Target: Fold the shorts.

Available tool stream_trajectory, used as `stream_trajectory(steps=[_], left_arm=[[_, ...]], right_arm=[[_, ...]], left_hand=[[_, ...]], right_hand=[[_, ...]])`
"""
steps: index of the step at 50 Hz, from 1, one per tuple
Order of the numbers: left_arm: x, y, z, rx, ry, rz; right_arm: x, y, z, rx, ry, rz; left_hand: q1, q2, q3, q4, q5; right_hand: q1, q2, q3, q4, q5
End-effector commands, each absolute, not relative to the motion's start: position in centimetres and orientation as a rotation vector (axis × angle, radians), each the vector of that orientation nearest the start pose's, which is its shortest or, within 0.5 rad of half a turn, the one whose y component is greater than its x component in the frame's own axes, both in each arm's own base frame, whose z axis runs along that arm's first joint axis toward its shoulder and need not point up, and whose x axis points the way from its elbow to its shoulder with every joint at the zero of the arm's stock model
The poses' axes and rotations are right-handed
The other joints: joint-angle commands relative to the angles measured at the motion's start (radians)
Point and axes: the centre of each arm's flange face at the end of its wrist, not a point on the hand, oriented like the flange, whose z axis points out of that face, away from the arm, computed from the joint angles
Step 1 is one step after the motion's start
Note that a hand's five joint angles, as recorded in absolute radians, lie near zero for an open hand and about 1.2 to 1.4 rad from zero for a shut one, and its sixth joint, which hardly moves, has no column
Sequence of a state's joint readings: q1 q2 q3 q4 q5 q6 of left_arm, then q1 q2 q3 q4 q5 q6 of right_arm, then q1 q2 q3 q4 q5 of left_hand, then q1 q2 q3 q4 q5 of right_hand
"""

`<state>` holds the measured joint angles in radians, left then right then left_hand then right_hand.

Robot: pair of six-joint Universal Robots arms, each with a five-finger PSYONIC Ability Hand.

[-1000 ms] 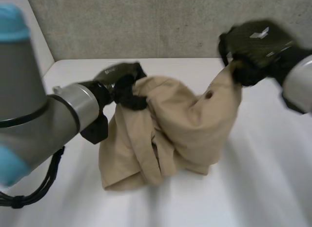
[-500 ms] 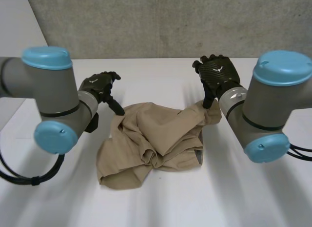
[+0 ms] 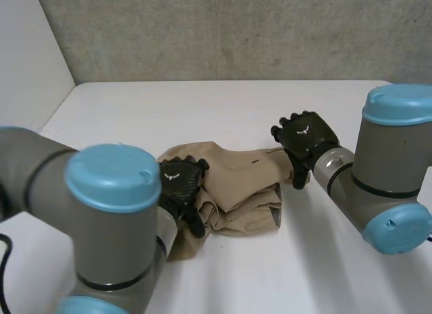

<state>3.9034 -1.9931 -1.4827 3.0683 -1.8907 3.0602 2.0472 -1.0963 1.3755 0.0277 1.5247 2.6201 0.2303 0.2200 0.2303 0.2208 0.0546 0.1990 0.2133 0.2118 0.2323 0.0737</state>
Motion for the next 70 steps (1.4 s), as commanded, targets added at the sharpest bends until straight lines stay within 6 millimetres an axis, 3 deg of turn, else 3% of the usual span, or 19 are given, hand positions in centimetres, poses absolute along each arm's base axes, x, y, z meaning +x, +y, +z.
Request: stream_trajectory(steps=[1, 5, 6, 8, 9, 10, 13, 16, 21, 22, 24, 30, 35, 44, 47, 52, 58, 64, 70], left_arm=[[-32.9, -17.8, 17.0, 0.727, 2.689, -1.799], [-33.1, -18.4, 16.8, 0.705, 2.684, -1.829], [-33.2, -18.5, 16.8, 0.698, 2.681, -1.847], [-33.3, -18.6, 16.9, 0.692, 2.676, -1.865], [-33.3, -18.5, 16.9, 0.692, 2.674, -1.879], [-33.5, -18.5, 17.3, 0.687, 2.666, -1.911], [-33.6, -18.4, 18.0, 0.678, 2.655, -1.954], [-33.3, -18.4, 21.0, 0.633, 2.619, -2.074], [-32.0, -18.8, 26.0, 0.53, 2.532, -2.268], [-31.2, -19.1, 27.9, 0.478, 2.49, -2.338], [-30.3, -19.5, 29.7, 0.435, 2.45, -2.403], [-27.8, -19.1, 34.8, 0.437, 2.367, -2.596], [-25.7, -18.1, 37.1, 0.412, 2.356, -2.635], [-22.6, -15.4, 41.3, 0.284, 2.268, -2.806], [-22.2, -14.2, 42.2, 0.299, 2.271, -2.844], [-21.7, -13.0, 42.8, 0.243, 2.338, -2.88], [-21.9, -13.9, 41.3, 0.146, 2.479, -2.821], [-22.3, -18.0, 36.3, 0.062, 2.69, -2.535], [-23.8, -23.0, 29.2, 0.018, 2.92, -2.166]], right_arm=[[29.3, -28.9, 17.1, -1.23, 2.241, -1.822], [29.6, -29.7, 15.7, -1.216, 2.221, -1.857], [29.7, -29.8, 15.6, -1.213, 2.215, -1.867], [29.7, -30.2, 15.6, -1.198, 2.201, -1.895], [29.5, -30.6, 15.7, -1.179, 2.191, -1.926], [29.5, -30.8, 15.7, -1.174, 2.186, -1.937], [29.2, -31.2, 16.4, -1.155, 2.169, -1.979], [28.9, -31.4, 17.6, -1.139, 2.161, -2.017], [27.7, -31.0, 23.2, -1.082, 2.081, -2.173], [27.3, -30.9, 24.2, -1.075, 2.075, -2.192], [27.0, -30.4, 25.6, -1.076, 2.064, -2.207], [26.0, -28.0, 30.1, -1.168, 2.063, -2.195], [25.4, -25.8, 32.5, -1.248, 2.051, -2.177], [23.1, -19.8, 40.9, -1.221, 1.867, -2.42], [22.7, -18.5, 42.5, -1.198, 1.815, -2.479], [22.0, -17.3, 44.1, -1.177, 1.782, -2.525], [22.1, -17.7, 43.0, -1.217, 1.845, -2.458], [24.0, -22.7, 36.5, -1.375, 2.052, -2.164], [25.8, -26.8, 31.1, -1.431, 2.167, -1.964]], left_hand=[[0.133, 0.143, 0.133, 0.142, 0.134], [0.423, 0.433, 0.423, 0.432, 0.424], [0.624, 0.634, 0.624, 0.634, 0.625], [0.793, 0.803, 0.793, 0.802, 0.794], [0.878, 0.888, 0.878, 0.887, 0.879], [1.033, 1.043, 1.033, 1.042, 1.034], [1.166, 1.176, 1.166, 1.175, 1.167], [1.166, 1.176, 1.166, 1.175, 1.167], [1.166, 1.176, 1.166, 1.175, 1.167], [1.166, 1.176, 1.166, 1.175, 1.167], [1.166, 1.176, 1.166, 1.175, 1.167], [1.166, 1.176, 1.166, 1.175, 1.167], [1.166, 1.176, 1.166, 1.175, 1.167], [1.166, 1.176, 1.166, 1.175, 1.167], [1.166, 1.176, 1.166, 1.175, 1.167], [1.166, 1.176, 1.166, 1.175, 1.167], [1.166, 1.176, 1.166, 1.175, 1.167], [1.166, 1.176, 1.166, 1.175, 1.167], [1.166, 1.176, 1.166, 1.175, 1.167]], right_hand=[[0.041, 0.027, 0.028, 0.008, -0.008], [0.231, 0.217, 0.219, 0.198, 0.182], [0.308, 0.294, 0.295, 0.275, 0.259], [0.621, 0.607, 0.608, 0.588, 0.572], [1.059, 1.045, 1.046, 1.026, 1.01], [1.196, 1.182, 1.183, 1.163, 1.147], [1.197, 1.183, 1.184, 1.164, 1.148], [1.197, 1.183, 1.184, 1.164, 1.148], [1.197, 1.183, 1.184, 1.164, 1.148], [1.197, 1.183, 1.184, 1.164, 1.148], [1.197, 1.183, 1.184, 1.164, 1.148], [1.197, 1.183, 1.184, 1.164, 1.148], [1.197, 1.183, 1.184, 1.164, 1.148], [1.197, 1.183, 1.184, 1.164, 1.148], [1.197, 1.183, 1.184, 1.164, 1.148], [1.197, 1.183, 1.184, 1.164, 1.148], [1.197, 1.183, 1.184, 1.164, 1.148], [1.197, 1.183, 1.184, 1.164, 1.148], [1.197, 1.183, 1.184, 1.164, 1.148]])
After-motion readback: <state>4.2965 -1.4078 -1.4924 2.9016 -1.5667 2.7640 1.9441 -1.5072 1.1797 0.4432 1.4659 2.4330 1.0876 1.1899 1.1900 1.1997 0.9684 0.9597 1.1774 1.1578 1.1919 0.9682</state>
